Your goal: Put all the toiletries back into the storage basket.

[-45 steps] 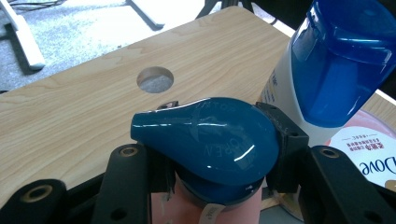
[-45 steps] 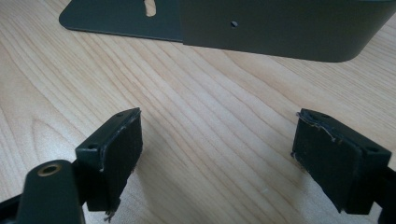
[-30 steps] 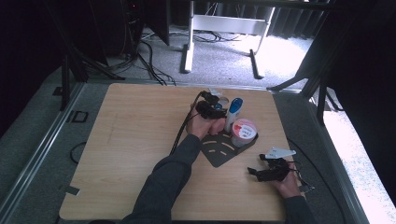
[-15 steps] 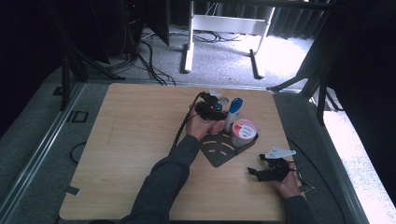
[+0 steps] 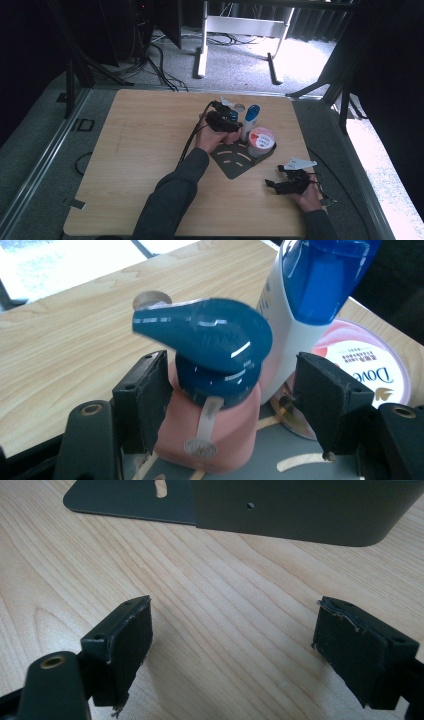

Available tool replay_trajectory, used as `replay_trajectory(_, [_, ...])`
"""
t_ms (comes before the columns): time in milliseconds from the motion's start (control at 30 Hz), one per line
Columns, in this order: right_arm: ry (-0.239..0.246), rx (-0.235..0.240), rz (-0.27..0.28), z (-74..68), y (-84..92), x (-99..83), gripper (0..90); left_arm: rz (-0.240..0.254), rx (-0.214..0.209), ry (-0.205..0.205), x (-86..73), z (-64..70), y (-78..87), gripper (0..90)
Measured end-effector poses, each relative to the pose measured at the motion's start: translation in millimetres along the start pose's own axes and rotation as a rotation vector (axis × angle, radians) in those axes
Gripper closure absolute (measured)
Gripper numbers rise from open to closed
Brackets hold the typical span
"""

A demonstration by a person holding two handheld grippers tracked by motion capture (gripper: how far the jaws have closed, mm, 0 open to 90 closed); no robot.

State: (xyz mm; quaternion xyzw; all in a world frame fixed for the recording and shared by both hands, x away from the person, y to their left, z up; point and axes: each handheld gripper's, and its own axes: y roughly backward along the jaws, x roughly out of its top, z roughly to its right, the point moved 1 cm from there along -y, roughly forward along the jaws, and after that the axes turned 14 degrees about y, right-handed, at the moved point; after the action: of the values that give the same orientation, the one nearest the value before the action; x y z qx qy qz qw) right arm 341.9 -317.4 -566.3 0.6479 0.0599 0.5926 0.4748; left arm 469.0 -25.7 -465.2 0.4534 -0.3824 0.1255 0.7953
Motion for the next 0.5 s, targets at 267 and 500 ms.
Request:
replay_trajectory(267, [0.002, -0.001, 0.0, 0.1, -0.1, -0.1, 15.7, -0.016, -0.01, -0.032, -8.1, 0.6, 9.3, 31.4])
replay_trajectory(500, [0.0, 0.0, 0.0, 0.0, 0.0, 0.0, 15.7, -0.002, -0.025, -0.054, -16.6, 3.1, 18.8, 31.7])
